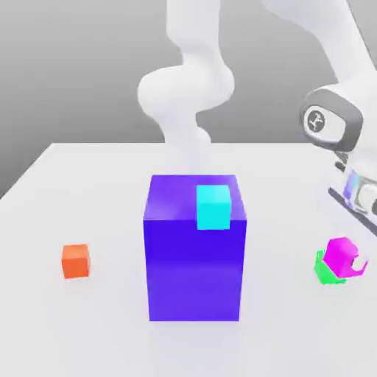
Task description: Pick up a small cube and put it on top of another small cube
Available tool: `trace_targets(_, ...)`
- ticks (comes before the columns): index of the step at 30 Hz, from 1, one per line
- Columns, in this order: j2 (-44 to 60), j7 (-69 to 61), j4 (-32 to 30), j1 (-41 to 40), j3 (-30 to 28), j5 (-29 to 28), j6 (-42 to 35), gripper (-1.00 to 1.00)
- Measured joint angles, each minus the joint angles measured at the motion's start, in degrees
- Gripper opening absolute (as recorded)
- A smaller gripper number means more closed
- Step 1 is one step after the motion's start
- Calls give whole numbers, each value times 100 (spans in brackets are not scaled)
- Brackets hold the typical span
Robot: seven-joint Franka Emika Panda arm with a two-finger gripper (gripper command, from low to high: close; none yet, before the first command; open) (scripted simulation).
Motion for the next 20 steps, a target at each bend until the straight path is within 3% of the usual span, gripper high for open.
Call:
trace_targets(8,-606,2158,-973,459,217,365,644,-100)
trace_targets(10,-744,2567,-1178,569,332,223,803,-100)
trace_targets(16,139,2731,-1229,647,391,54,1797,-100)
trace_targets(17,337,2719,-1220,642,398,72,1987,100)
trace_targets(20,337,2719,-1220,642,398,72,1987,100)
